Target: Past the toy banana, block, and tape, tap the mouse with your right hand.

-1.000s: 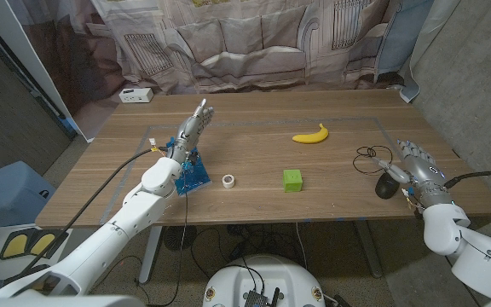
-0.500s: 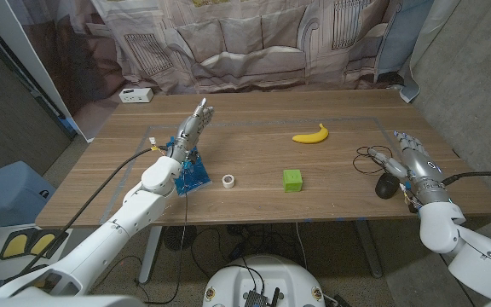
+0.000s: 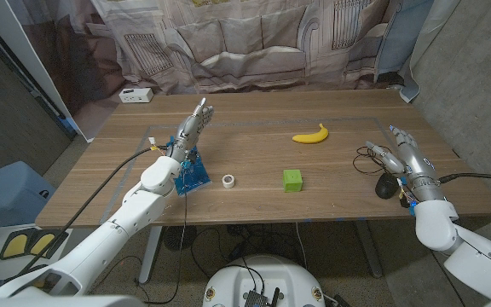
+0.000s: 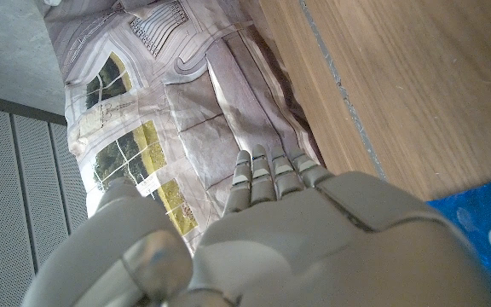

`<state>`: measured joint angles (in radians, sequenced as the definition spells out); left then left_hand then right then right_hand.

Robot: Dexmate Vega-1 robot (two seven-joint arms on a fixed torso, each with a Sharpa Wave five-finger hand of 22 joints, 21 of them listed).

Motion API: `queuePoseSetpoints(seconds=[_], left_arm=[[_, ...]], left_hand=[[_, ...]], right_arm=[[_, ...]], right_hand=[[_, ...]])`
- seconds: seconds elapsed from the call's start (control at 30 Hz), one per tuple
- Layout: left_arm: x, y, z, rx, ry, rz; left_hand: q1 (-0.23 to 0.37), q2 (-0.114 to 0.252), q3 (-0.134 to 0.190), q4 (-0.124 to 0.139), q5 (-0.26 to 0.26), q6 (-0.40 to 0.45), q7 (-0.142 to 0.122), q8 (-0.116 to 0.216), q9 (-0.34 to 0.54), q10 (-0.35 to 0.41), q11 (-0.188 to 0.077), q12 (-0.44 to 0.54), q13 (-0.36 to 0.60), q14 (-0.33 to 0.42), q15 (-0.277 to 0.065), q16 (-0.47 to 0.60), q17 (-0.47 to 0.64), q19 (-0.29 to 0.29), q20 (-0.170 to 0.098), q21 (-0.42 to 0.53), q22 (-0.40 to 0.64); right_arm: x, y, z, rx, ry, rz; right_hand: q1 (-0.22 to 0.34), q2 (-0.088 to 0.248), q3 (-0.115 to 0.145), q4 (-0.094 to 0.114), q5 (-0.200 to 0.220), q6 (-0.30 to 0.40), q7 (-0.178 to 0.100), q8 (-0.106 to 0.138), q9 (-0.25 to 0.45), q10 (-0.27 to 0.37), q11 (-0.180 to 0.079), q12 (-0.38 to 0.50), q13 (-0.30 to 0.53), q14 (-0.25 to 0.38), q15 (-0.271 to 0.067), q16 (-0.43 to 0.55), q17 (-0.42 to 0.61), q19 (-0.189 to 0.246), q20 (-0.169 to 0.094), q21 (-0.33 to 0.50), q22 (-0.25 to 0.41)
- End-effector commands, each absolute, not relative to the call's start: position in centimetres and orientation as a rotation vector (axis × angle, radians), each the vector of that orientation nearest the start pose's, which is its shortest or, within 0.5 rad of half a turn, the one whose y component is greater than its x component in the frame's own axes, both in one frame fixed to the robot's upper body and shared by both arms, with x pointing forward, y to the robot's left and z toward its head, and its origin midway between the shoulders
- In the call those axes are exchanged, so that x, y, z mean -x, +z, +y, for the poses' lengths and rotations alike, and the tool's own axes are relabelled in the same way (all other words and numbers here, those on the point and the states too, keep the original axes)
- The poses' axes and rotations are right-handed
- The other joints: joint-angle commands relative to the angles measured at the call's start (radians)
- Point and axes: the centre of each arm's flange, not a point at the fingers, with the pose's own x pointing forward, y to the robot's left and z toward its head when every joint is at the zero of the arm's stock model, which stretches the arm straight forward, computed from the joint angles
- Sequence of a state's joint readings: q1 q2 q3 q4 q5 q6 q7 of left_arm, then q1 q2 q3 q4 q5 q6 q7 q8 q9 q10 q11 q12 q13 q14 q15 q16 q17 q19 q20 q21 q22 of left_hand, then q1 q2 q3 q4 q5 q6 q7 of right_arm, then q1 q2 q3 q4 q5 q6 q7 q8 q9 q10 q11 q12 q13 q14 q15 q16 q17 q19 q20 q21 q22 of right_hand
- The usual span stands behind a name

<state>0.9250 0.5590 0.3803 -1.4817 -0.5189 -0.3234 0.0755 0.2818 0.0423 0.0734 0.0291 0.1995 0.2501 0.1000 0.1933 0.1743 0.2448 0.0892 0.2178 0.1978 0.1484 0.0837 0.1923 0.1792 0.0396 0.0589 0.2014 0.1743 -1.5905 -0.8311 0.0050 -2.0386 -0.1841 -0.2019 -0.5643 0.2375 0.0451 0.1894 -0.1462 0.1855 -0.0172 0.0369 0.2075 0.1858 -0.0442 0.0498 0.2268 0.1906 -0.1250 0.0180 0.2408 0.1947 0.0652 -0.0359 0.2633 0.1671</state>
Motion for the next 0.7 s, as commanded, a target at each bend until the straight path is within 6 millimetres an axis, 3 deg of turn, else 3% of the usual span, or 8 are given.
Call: queuePoseSetpoints(seconds=[0.03,0.23,0.4,0.7], left_arm=[[-61.4,-2.0,26.2,-0.087,-0.219,-0.692],[-61.6,-2.1,26.2,-0.073,-0.224,-0.694],[-61.6,-1.9,26.2,-0.076,-0.229,-0.699],[-61.4,-1.5,26.2,-0.069,-0.234,-0.708]], left_hand=[[0.003,0.010,0.002,-0.009,0.000,0.009,0.002,-0.002,0.006,0.013,0.000,0.001,0.001,0.006,-0.001,-0.002,0.002,0.003,0.004,-0.001,0.005],[0.003,0.010,0.002,-0.009,0.000,0.009,0.001,-0.002,0.006,0.012,0.000,0.000,0.001,0.006,-0.002,-0.002,0.002,0.004,0.003,-0.001,0.005],[0.003,0.011,0.002,-0.010,0.000,0.009,0.002,-0.002,0.006,0.012,0.000,0.000,0.001,0.006,-0.002,-0.003,0.002,0.003,0.003,-0.002,0.005],[0.002,0.011,0.002,-0.010,0.000,0.009,0.002,-0.003,0.006,0.012,0.001,0.000,0.001,0.007,-0.002,-0.002,0.002,0.004,0.003,-0.002,0.005]], right_arm=[[-47.8,-8.4,-36.9,0.751,-0.361,-0.610],[-48.4,-8.0,-36.6,0.657,-0.292,-0.637],[-48.7,-7.5,-36.3,0.622,-0.263,-0.656],[-49.9,-6.8,-35.9,0.571,-0.195,-0.664]], right_hand=[[0.014,-0.003,0.001,-0.007,0.004,0.022,0.003,0.011,0.002,0.015,0.007,0.009,-0.001,0.012,0.001,0.007,0.000,0.017,-0.007,0.004,0.001],[0.016,-0.006,0.000,-0.007,0.004,0.036,0.005,0.014,0.002,0.022,0.005,0.008,-0.001,0.018,0.002,0.006,0.000,0.035,-0.003,0.006,0.001],[0.022,-0.010,-0.001,-0.006,0.005,0.106,0.012,0.032,0.003,0.038,0.008,0.005,-0.002,0.026,0.004,0.000,0.000,0.044,0.000,-0.005,0.002],[0.023,-0.013,-0.002,-0.004,0.004,0.089,0.009,0.018,0.003,0.052,0.007,0.004,-0.002,0.042,0.007,0.000,0.000,0.061,0.003,-0.009,0.002]])
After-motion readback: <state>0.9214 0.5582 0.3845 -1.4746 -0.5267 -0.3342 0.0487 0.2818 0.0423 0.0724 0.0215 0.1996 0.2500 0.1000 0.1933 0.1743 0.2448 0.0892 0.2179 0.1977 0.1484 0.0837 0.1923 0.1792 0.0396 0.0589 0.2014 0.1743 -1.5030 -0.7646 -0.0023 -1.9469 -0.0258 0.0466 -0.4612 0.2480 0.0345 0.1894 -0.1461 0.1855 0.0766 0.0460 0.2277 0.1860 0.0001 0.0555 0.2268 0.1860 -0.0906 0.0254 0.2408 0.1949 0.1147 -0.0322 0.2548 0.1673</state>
